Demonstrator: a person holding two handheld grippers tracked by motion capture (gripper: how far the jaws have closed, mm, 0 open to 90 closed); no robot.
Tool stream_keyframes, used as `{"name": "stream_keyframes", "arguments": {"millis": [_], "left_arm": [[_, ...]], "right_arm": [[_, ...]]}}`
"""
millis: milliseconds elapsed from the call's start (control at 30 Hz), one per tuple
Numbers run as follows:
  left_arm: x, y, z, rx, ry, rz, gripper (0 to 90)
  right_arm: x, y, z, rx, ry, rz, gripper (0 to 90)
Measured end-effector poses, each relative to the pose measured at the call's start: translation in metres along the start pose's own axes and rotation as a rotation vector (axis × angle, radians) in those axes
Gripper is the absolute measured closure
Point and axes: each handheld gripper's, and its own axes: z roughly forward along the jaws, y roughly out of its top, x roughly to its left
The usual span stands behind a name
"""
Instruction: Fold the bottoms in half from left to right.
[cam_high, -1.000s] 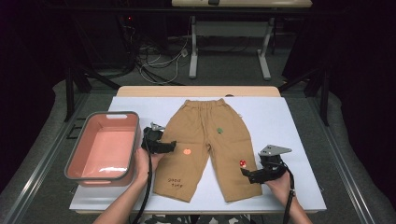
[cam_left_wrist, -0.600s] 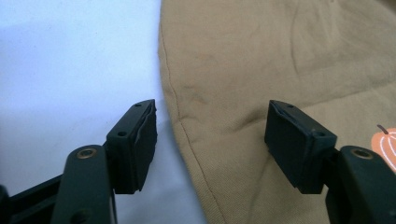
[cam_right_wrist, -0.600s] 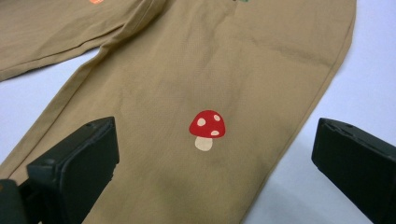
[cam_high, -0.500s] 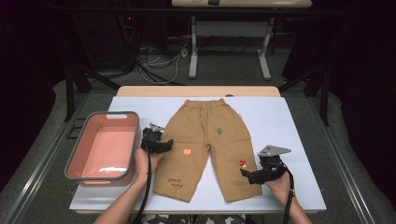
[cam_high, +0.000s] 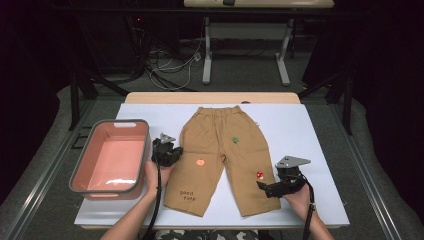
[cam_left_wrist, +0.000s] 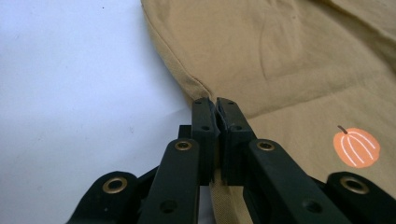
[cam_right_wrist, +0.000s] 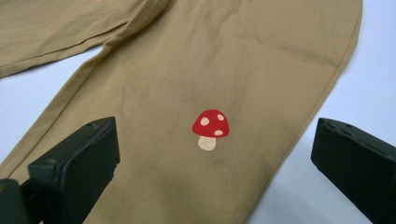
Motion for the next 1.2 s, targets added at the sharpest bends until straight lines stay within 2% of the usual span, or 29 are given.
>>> {"name": "stream_keyframes", "arguments": {"millis": [67, 100, 133, 433, 733, 1033, 1200], "left_arm": [[0.0, 0.0, -0.001, -0.017, -0.001, -0.001, 86.7], [0.0, 0.001, -0.002, -0.007, -0.007, 0.001, 86.7], [-0.001, 0.0, -0.002, -0.024, -0.003, -0.005, 86.7], [-0.005, 0.003, -0.007, -0.037, -0.012, 0.042, 86.7], [-0.006, 0.008, -0.015, -0.095, -0.02, 0.033, 86.8], [-0.009, 0.013, -0.02, -0.076, -0.042, 0.07, 86.8], [-0.014, 0.016, -0.021, -0.095, -0.054, 0.082, 87.1]], "right_arm": [[0.0, 0.0, 0.0, -0.001, 0.0, 0.002, 0.7], [0.0, 0.0, 0.0, 0.0, -0.001, 0.004, 0.7], [-0.001, 0.0, -0.001, 0.002, -0.005, 0.001, 0.7], [-0.002, 0.0, -0.002, 0.005, -0.005, -0.007, 0.8], [-0.002, 0.0, -0.003, 0.002, -0.002, -0.001, 0.8], [-0.002, 0.0, -0.004, -0.003, -0.014, 0.002, 0.8], [-0.001, 0.0, -0.003, 0.0, -0.015, 0.0, 0.8]]}}
